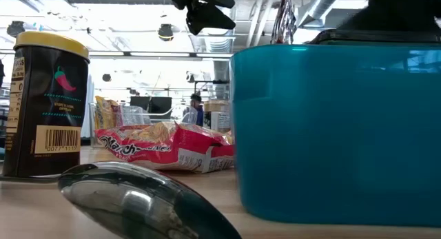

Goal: Pick & Place Food Item
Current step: Put the yellow seasoning bottle into the blue bin

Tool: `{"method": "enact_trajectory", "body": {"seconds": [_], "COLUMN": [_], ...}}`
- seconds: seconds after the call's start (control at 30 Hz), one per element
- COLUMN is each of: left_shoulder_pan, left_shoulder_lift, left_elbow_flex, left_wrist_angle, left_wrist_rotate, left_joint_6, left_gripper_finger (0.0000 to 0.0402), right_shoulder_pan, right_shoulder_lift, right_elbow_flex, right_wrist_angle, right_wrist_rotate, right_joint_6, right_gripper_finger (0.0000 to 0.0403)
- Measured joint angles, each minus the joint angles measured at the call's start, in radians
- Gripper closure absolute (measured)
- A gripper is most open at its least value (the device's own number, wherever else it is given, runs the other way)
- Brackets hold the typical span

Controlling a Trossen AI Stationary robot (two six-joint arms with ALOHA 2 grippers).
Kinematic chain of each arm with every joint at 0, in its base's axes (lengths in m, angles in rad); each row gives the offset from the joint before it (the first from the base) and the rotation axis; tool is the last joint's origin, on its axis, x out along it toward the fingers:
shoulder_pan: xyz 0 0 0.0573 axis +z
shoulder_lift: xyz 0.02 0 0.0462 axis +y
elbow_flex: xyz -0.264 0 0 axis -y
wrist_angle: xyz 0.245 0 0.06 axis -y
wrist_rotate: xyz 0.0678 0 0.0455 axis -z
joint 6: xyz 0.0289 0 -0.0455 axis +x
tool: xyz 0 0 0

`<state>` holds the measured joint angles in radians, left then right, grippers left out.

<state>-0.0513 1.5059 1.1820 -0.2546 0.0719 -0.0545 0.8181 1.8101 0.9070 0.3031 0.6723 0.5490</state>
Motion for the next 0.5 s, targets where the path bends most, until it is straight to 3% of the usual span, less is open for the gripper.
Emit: {"method": "enact_trajectory", "body": {"seconds": [0.2, 0.5], "left_shoulder_pan": [0.000, -0.004], "left_shoulder_lift": [0.000, 0.000], "left_elbow_flex": [0.000, 0.000], "left_wrist_angle": [-0.001, -0.046], "left_wrist_rotate": [0.004, 0.039], "left_joint_6": [-0.102, -0.109], "left_gripper_finger": [0.0165, 0.0165], "right_shoulder_pan": [0.013, 0.028], "right_shoulder_lift": [-0.083, -0.230], "right_elbow_flex": [0.000, 0.001], "right_wrist_angle": [-0.005, -0.053], "right_wrist_rotate": [-0.007, 0.007], "right_joint_6": [-0.070, -0.115], "right_gripper_finger": [0.0237, 0.0264]}}
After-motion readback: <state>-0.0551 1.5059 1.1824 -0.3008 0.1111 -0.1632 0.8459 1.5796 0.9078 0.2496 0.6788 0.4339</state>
